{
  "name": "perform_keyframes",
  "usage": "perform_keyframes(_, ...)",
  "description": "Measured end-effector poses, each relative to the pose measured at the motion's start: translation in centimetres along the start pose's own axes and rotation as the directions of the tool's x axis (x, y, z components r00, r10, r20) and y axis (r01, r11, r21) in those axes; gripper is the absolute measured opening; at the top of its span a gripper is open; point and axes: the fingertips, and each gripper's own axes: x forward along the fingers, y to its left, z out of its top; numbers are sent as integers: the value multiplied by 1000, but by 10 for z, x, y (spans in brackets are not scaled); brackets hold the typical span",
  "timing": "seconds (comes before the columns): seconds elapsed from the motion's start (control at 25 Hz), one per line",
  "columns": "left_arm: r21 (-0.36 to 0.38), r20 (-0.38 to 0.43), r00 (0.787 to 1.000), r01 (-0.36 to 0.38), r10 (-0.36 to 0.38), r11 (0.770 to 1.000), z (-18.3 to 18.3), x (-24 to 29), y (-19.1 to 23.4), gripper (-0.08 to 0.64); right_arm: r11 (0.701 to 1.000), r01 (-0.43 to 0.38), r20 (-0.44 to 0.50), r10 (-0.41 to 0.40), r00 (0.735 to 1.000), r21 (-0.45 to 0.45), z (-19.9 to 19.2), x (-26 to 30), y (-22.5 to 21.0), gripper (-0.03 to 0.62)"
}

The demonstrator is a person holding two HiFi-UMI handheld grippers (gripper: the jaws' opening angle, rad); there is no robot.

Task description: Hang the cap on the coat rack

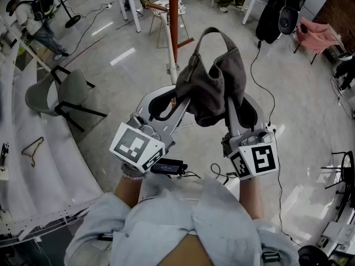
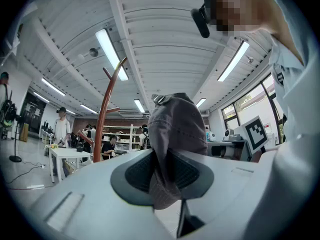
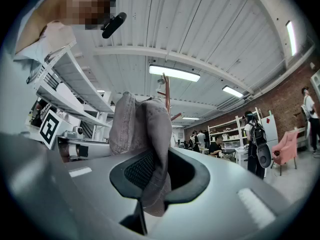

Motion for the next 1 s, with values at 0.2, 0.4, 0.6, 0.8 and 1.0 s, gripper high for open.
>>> perform_keyframes(0.2,7,0,1000,-3,3,1000,4,3,-1,83,1000,-7,6,7,1000,-3,3,1,-3,67)
perform_keyframes(0.4,15,-1,1000,-16,16,1000,4,7,-6,83,1000,-17,13,16,1000,11,4,-1,-9,67)
perform_keyframes(0.6,15,-2,999,-45,45,999,1,9,-17,83,999,-39,14,39,999,17,1,-8,-16,67)
perform_keyframes(0.8,13,-10,998,-70,70,997,-3,17,-40,83,998,-61,15,60,998,30,1,-25,-32,67)
perform_keyframes(1.0,26,-6,996,-86,87,996,-3,14,-50,83,996,-84,11,84,996,36,-1,-33,-34,67)
